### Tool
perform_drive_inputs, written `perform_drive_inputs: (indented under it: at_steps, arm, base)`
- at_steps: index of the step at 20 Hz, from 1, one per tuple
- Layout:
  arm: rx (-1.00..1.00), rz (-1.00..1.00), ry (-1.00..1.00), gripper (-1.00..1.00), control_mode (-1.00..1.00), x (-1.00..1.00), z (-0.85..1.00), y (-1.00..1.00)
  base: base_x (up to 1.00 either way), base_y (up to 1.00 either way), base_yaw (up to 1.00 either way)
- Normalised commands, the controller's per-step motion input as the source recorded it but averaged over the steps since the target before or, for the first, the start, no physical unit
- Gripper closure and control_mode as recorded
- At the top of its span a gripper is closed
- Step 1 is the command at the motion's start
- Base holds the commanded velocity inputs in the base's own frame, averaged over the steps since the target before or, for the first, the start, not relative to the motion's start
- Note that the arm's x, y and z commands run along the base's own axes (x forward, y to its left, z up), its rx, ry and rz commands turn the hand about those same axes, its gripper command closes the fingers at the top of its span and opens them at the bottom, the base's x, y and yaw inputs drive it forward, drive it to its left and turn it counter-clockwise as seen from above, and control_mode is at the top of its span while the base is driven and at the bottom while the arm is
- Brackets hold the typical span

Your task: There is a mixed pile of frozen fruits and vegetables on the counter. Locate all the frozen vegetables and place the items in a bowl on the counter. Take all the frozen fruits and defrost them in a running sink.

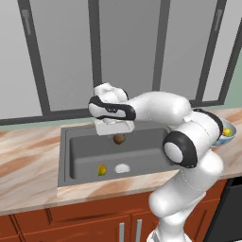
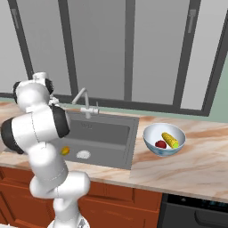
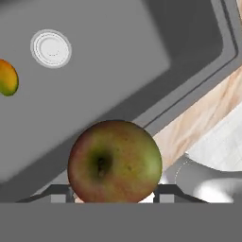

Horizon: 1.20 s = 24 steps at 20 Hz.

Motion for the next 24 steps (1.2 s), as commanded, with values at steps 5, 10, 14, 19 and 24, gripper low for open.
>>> perform_drive_inputs:
  at_steps: [5,10,14,19,24]
  arm:
    - [0.32,0.45,0.0,1.0,-1.0,0.49,-0.09,-0.74]
    - [0.06,0.33,0.08,1.0,-1.0,0.05,-0.36,-0.1]
    - [-0.02,0.12,-0.01,1.0,-1.0,0.08,-0.1,-0.07]
    - [-0.01,0.02,-0.02,1.0,-1.0,0.32,-0.61,-0.47]
    - [0.0,0.05,0.01,1.0,-1.0,0.21,-0.57,-0.53]
  base:
    - [0.0,0.0,0.0]
    - [0.0,0.0,0.0]
    - [0.0,0.0,0.0]
    - [0.0,0.0,0.0]
    - [0.0,0.0,0.0]
